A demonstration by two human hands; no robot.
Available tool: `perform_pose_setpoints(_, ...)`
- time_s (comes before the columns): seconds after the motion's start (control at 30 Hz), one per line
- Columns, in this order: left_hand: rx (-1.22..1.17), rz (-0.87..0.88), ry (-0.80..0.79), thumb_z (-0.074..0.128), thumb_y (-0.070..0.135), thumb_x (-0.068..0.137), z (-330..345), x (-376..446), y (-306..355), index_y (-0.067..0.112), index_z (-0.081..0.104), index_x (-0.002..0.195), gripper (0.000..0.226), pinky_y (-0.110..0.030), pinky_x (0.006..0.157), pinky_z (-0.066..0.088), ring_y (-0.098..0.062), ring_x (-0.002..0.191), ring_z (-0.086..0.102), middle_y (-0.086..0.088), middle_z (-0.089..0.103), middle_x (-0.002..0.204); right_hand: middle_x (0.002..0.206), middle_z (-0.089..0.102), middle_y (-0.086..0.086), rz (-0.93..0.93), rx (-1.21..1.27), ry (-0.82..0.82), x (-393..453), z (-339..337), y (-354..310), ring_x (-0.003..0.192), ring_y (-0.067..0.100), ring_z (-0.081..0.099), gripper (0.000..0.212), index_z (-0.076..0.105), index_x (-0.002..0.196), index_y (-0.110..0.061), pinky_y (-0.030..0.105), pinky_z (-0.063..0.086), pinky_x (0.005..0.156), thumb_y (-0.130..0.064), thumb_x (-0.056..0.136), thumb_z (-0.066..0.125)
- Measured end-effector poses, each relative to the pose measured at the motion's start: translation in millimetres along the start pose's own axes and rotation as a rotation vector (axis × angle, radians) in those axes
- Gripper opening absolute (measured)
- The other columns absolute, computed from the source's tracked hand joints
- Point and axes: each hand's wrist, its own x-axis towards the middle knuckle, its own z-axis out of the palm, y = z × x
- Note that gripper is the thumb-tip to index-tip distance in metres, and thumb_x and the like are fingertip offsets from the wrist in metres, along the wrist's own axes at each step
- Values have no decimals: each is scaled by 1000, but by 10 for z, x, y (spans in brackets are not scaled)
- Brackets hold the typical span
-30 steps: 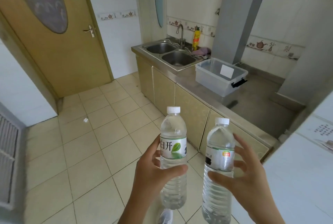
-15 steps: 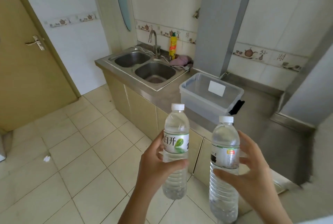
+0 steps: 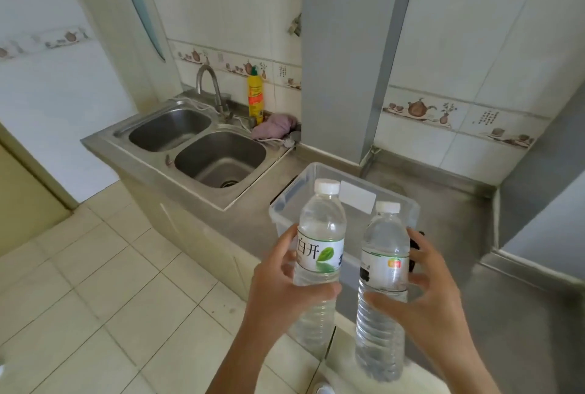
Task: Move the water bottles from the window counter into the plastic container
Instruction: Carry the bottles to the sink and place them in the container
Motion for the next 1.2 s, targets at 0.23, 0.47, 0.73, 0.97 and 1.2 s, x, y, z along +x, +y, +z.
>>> perform_pose_setpoints(0.23,56,110,-139,89,49,44,342,1332,321,69,40,118,91,-36,90,58,-3,105,64,23,66,114,111,53,-28,-17,28,79,1168,-34,-18,89,-13,57,103,38,120,-53,8,50,60,3,51,89)
perform_pose_setpoints(0.47,49,127,-367,94,14,55,845,2318,283,56,39,121,96,-40,93,57,-7,107,65,17,65,116,117,55,-20,50,-14,209,1853,-54,290,94,-5,59,104,39,134,-37,21,50,72,2,51,90)
perform_pose_setpoints(0.73,158,115,-412,94,11,54,1365,2755,-128,48,35,112,91,-11,78,48,1,94,62,26,58,104,119,60,-5,158,-93,367,2139,7,811,101,13,62,86,42,107,-61,36,54,85,-6,58,88)
perform_pose_setpoints(0.97,117,86,-382,93,3,49,1543,2826,-508,26,44,119,88,0,78,40,-2,105,53,5,54,116,104,58,-26,244,-195,398,2092,53,983,95,3,59,69,45,108,-51,21,47,77,-20,63,87)
perform_pose_setpoints(1.2,137,110,-396,95,7,51,1629,2927,-566,39,38,114,91,-1,82,39,3,109,49,13,46,117,112,59,-7,148,-423,437,2156,64,946,109,17,52,69,54,121,-26,28,42,82,-17,62,88)
